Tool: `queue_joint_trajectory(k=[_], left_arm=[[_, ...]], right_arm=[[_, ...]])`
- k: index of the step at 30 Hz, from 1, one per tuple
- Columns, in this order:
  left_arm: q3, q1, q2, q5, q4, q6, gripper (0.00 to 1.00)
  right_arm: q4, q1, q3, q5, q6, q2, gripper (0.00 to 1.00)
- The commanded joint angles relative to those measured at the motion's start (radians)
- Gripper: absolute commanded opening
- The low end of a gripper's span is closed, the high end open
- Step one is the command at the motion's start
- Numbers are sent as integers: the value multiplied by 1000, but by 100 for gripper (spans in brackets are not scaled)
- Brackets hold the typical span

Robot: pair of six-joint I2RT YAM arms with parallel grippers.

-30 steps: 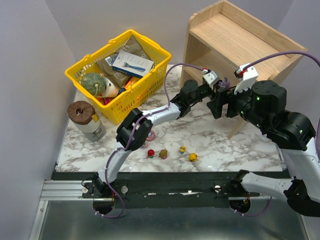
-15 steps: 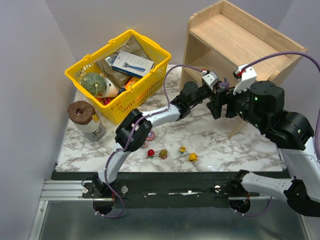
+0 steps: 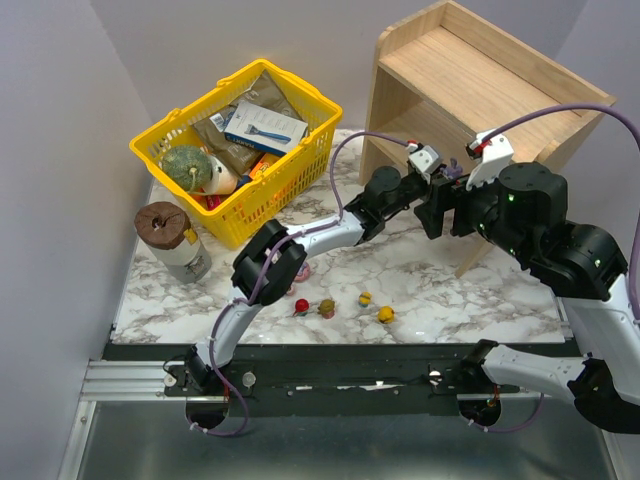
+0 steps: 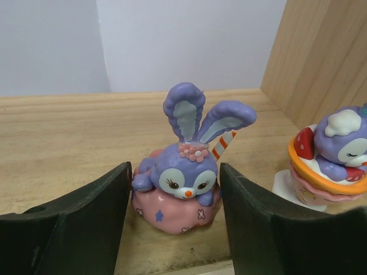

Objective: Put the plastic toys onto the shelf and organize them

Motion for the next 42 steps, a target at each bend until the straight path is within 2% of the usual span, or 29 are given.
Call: queue_joint_trajectory(k=[1, 11, 16, 19, 22, 26, 30, 33, 34, 37, 38, 41, 42], left_arm=[[2, -9, 27, -63, -64, 1, 73], [-50, -10, -9, -124, -62, 53, 85], [-111, -7, -56, -219, -35, 90, 99], [-176, -4, -103, -235, -9, 125, 99], [-254, -4, -170, -265, 2, 133, 99], [-467, -4, -340, -293, 59, 123, 99], [-594, -7, -474, -258, 8, 125, 99], [-688, -6, -577, -291, -39, 104, 99], [-708, -6, -603, -302, -59, 79, 99], [-733, -3, -687, -328, -199, 27, 98], [-725, -3, -719, -316, -278, -13, 97], [-708, 4, -766, -264, -358, -62, 92], [-707, 5, -770, -214, -352, -64, 92]], right_arm=[[-36, 6, 2, 27, -3, -11, 90], [-44, 5, 10, 38, 0, -10, 90], [-82, 5, 34, 76, 52, 18, 93], [-124, 5, 62, 84, 85, 59, 94], [-136, 5, 85, 81, 112, 84, 95], [-134, 3, 105, 70, 141, 99, 95], [-121, 2, 88, 63, 177, 92, 95], [-99, 0, 62, 69, 199, 82, 94], [-94, 0, 57, 67, 202, 82, 93], [-70, -3, 45, 76, 211, 114, 82], [-71, -3, 49, 98, 216, 128, 74], [-74, -7, 66, 153, 234, 173, 57], [-74, -7, 69, 164, 245, 179, 55]])
